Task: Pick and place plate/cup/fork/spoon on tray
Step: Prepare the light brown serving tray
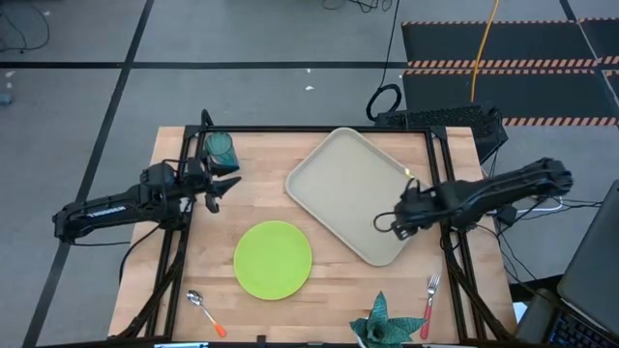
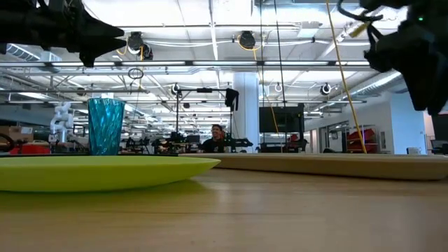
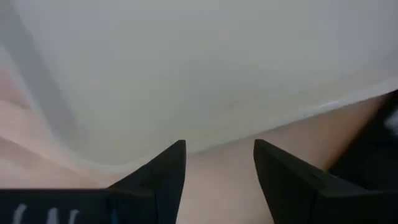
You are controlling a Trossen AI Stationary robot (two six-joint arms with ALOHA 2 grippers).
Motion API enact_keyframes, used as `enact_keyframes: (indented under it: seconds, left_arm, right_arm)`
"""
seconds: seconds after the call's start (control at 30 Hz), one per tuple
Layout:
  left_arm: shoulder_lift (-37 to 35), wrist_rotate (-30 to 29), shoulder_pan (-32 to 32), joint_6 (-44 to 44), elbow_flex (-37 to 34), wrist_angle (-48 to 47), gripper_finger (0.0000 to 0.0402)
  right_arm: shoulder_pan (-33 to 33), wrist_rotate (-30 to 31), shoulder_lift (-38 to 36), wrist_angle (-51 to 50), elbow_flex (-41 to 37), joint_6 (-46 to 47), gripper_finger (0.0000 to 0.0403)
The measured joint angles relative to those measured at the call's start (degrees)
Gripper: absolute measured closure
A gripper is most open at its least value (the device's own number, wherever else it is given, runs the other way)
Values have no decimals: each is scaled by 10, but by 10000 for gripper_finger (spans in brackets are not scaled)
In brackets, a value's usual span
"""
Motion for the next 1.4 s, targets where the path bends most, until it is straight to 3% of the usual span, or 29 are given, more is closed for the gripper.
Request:
enact_keyframes:
  seconds: [0.2,0.53,0.77,1.2,1.4]
  left_arm:
    - [0,7,0,63,44,13,236]
    - [0,12,0,133,63,5,236]
    - [0,12,0,169,63,5,236]
    - [0,12,0,128,64,-15,236]
    - [0,12,0,123,64,-41,236]
  right_arm:
    - [0,-52,-70,42,-72,115,220]
    - [2,-65,-70,65,-106,209,220]
    - [22,-84,-70,134,-159,301,220]
    - [30,-14,-69,163,-204,296,220]
    - [30,-6,-71,228,-241,292,220]
